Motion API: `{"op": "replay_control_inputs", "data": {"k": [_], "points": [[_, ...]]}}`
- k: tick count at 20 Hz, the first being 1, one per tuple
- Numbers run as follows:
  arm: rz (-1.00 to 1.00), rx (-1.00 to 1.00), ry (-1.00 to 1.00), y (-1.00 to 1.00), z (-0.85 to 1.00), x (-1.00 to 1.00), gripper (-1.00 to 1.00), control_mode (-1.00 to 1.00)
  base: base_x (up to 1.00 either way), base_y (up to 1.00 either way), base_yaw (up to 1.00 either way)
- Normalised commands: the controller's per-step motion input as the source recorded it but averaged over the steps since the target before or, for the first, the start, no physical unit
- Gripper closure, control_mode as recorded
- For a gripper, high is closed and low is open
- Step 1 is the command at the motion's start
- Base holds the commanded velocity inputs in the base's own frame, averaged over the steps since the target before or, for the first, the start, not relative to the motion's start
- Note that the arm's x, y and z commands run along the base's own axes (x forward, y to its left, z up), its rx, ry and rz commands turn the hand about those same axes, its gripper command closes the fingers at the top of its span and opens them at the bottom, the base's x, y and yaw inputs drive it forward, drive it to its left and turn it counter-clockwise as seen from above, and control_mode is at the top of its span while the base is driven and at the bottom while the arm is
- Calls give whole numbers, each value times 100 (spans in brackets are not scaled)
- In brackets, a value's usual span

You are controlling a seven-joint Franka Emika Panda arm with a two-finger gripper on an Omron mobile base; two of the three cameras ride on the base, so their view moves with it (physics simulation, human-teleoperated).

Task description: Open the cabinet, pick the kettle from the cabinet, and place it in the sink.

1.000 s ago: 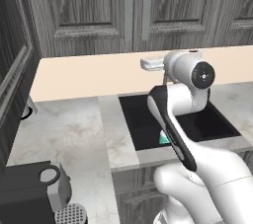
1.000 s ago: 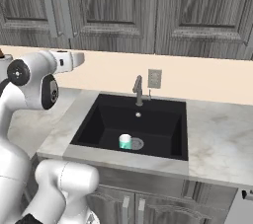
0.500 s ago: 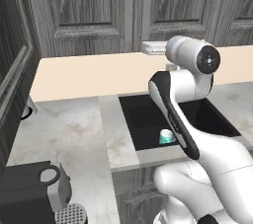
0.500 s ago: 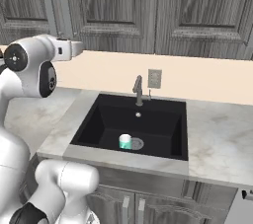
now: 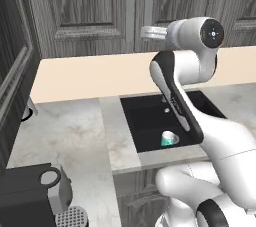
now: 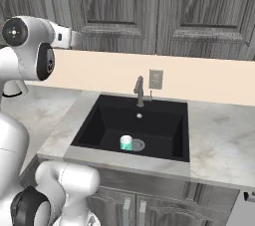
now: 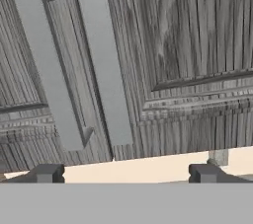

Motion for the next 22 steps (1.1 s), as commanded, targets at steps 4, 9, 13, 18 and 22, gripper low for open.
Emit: {"op": "replay_control_inputs", "data": {"k": [4,9,13,18,22], "points": [[15,12,11,1,14,27,-100,-100,0,0,0],[15,4,-1,6,4,27,-100,-100,0,0,0],[3,0,-4,11,5,26,-100,-100,0,0,0],[0,-3,-2,12,6,24,-100,-100,0,0,0],[-2,-5,0,11,6,27,-100,-100,0,0,0]]}}
